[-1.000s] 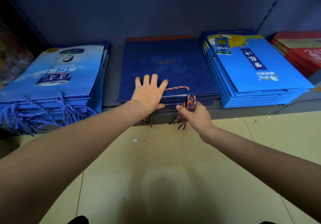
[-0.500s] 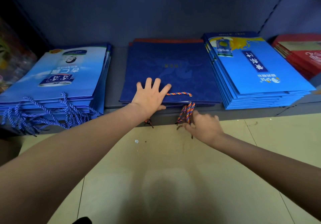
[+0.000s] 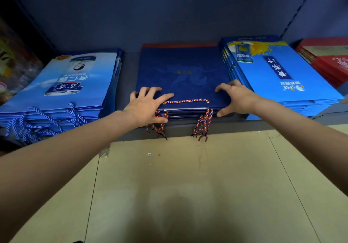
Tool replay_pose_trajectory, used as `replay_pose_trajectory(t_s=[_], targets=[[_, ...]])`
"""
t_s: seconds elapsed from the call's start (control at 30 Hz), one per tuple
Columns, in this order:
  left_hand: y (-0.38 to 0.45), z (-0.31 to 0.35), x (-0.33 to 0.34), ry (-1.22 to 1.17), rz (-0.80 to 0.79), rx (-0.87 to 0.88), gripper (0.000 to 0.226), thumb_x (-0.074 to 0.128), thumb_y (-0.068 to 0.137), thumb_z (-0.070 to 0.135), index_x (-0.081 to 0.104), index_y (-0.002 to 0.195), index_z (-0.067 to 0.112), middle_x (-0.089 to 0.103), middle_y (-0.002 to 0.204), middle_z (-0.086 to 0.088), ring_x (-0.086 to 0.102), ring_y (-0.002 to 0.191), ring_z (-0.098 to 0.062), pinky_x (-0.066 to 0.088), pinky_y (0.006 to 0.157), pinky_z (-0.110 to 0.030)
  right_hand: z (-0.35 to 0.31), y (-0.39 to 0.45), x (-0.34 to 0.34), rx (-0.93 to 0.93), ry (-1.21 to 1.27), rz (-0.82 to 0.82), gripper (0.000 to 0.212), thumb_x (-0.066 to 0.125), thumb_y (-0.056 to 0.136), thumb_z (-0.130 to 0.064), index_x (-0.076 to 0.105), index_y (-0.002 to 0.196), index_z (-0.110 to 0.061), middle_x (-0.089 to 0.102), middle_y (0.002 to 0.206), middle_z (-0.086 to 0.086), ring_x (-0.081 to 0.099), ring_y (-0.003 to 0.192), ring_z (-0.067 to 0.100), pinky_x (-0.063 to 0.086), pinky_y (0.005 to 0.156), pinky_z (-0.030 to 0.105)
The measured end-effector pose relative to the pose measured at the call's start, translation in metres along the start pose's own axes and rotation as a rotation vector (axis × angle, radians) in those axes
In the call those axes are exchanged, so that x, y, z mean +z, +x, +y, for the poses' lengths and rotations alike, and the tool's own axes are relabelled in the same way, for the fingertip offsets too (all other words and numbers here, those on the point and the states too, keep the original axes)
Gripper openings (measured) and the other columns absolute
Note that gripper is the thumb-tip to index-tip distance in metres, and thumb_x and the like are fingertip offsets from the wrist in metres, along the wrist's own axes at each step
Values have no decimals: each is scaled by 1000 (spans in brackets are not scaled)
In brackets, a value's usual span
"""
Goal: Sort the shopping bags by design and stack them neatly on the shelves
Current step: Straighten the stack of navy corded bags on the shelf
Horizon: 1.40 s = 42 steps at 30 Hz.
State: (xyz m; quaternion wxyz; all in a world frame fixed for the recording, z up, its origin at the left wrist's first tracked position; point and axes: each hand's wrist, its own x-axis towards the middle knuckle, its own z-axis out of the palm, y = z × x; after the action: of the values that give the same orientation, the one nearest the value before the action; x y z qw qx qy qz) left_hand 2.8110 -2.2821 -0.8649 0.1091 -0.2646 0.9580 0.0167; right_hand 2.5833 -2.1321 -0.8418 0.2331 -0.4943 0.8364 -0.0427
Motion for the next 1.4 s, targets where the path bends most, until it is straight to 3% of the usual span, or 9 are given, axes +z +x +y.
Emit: replay_pose_trajectory(t_s=[0.17,0.23,0.3,0.4,0.5,0.6,0.83,1.13,1.4], targets=[[2,6,-4,9,-61,-163,98,62,76,63,0,148,39,2,155,-7,8,139,-36,22,107,-57,-3,16,-1,34,-42,-40,96,83,68,-26,25,144,-24,14,150,17,35,131,39,35,106,43],[3,4,-7,-155,-151,-315,112,73,71,54,-6,149,36,-12,156,-11,2,140,-45,20,109,-59,0,16,0,54,-19,-70,104,83,68,-26,15,148,-29,2,154,19,28,136,40,32,109,42],[5,1,-10,-307,-215,-398,121,79,69,45,-10,149,31,-19,154,-17,16,138,-49,26,111,-51,4,16,1,58,-14,-82,111,83,68,-26,8,149,-32,-1,154,20,24,139,39,29,110,41],[9,-4,-13,-308,-234,-421,123,81,68,41,-11,149,28,-4,153,-24,38,129,-43,37,103,-43,6,20,-1,66,-59,-109,117,84,68,-23,1,149,-35,9,151,21,30,135,39,33,109,44],[11,-4,-13,-301,-222,-398,123,83,67,38,-8,150,28,17,145,-23,42,124,-41,40,99,-43,5,24,-4,82,-105,-126,121,85,67,-21,-3,149,-35,23,145,21,37,129,39,37,104,45],[9,-6,-12,-296,-185,-403,124,84,65,38,-6,150,30,21,141,-22,47,120,-40,42,97,-43,2,23,-2,87,-104,-82,121,84,67,-18,-3,150,-35,26,142,22,42,124,40,39,100,43],[6,10,-3,-241,-247,-430,131,82,68,38,-23,146,25,9,143,-28,40,123,-41,40,99,-42,-14,14,25,226,-224,-70,130,82,71,-27,-25,145,-32,-20,151,26,47,120,45,43,98,42],[3,-7,1,-242,-151,-383,121,81,73,24,-13,149,32,23,132,-21,53,106,-35,47,90,-39,-12,17,27,226,-282,-5,114,73,80,-18,-18,148,-29,9,144,26,51,80,30,43,66,32],[9,-8,7,-181,-155,-368,124,81,71,31,-16,148,31,21,135,-21,47,114,-35,47,95,-42,-10,28,21,233,-294,-58,131,83,69,-24,-22,146,-31,14,146,28,57,106,37,48,83,39]])
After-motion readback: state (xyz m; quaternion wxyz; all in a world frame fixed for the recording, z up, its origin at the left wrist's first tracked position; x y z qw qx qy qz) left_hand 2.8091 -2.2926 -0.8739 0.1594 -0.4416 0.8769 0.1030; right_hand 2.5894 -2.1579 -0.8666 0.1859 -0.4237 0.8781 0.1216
